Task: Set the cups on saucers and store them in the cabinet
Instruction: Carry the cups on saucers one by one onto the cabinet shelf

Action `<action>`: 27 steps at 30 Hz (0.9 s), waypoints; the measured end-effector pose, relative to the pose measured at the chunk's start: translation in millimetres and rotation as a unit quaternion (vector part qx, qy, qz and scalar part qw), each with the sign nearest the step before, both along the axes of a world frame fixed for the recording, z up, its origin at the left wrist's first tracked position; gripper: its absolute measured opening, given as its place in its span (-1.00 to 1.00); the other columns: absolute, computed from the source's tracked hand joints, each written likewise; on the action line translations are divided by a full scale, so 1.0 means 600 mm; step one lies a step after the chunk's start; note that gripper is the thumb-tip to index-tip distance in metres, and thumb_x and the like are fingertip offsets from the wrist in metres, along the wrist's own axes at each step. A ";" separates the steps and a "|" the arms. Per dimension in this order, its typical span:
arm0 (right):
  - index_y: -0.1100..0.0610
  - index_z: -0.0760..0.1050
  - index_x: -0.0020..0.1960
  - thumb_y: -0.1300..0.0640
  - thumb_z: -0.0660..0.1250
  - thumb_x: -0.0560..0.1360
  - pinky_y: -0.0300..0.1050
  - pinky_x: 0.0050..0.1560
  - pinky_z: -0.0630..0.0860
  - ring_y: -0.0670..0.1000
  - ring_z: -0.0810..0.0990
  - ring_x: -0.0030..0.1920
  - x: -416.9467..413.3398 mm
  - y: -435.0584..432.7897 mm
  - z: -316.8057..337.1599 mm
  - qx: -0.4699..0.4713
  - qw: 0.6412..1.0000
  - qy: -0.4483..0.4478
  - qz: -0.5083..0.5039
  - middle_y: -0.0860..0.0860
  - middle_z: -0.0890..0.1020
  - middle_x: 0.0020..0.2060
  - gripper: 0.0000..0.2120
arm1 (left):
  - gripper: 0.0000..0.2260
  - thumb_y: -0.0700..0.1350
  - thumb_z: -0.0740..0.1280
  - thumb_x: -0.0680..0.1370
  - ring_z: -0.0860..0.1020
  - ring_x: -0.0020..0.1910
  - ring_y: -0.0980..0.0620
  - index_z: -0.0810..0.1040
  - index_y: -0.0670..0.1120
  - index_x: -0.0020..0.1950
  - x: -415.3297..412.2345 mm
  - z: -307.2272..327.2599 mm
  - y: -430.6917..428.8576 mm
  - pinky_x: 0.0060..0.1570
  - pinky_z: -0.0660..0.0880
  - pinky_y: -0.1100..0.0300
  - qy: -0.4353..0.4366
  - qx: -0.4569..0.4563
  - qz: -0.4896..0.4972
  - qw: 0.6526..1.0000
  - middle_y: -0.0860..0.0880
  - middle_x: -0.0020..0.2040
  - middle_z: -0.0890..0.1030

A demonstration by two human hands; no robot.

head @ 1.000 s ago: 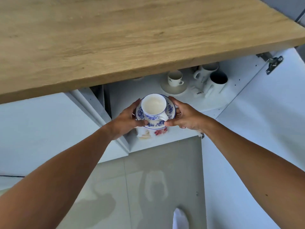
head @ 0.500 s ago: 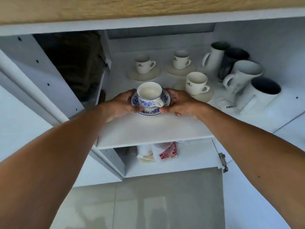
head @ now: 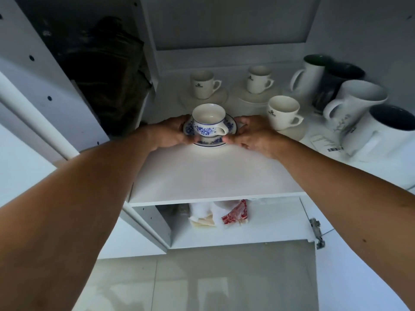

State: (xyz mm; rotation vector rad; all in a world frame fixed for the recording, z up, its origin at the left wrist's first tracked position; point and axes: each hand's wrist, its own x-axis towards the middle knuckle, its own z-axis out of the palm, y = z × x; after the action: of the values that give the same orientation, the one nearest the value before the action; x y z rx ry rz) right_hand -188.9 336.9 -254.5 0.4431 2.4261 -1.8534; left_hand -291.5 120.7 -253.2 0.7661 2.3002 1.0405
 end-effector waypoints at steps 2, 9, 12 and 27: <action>0.03 0.52 0.02 0.30 0.56 0.39 -0.39 -0.52 0.37 -0.25 0.43 -0.56 0.001 -0.002 0.001 -0.004 1.000 -0.004 -0.007 -0.19 0.54 -0.55 -0.67 | -0.41 -0.07 0.47 0.51 0.48 0.35 0.08 0.34 -0.03 0.50 -0.003 0.001 -0.001 0.41 0.34 0.16 0.006 -0.017 -0.004 1.000 0.05 0.37 0.52; 0.20 0.49 0.29 0.24 0.57 0.39 -0.22 -0.40 0.36 -0.09 0.43 -0.37 0.007 -0.003 -0.008 0.005 0.999 0.011 -0.045 -0.02 0.55 -0.32 -0.50 | -0.31 0.10 0.49 0.41 0.47 0.36 0.12 0.35 0.04 0.49 -0.017 -0.017 -0.005 0.47 0.30 0.07 0.012 -0.019 0.007 1.000 0.12 0.37 0.53; 0.23 0.40 0.42 0.19 0.55 0.42 -0.22 -0.37 0.37 -0.08 0.46 -0.33 0.012 -0.003 -0.014 0.009 0.998 0.009 -0.056 -0.02 0.60 -0.27 -0.36 | -0.18 0.13 0.51 0.40 0.45 0.37 0.14 0.22 0.01 0.56 -0.011 -0.018 -0.004 0.46 0.29 0.14 0.004 -0.003 0.027 1.000 0.13 0.39 0.49; 0.04 0.09 0.61 -0.28 0.40 0.45 0.10 0.45 0.29 0.14 0.26 0.50 0.248 -0.045 0.096 0.354 0.927 -0.087 0.086 0.12 0.30 0.51 -0.11 | -0.15 0.49 0.11 0.45 0.02 0.59 -0.17 -0.10 0.16 0.61 0.195 0.068 -0.071 0.52 0.07 -0.13 0.143 -0.258 0.037 0.955 -0.03 0.62 0.09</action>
State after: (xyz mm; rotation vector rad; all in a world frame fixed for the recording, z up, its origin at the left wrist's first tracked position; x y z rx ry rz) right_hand -39.9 310.0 -196.7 0.3777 2.8194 -0.7828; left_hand -174.5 78.1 -212.6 0.6443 2.6929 0.3294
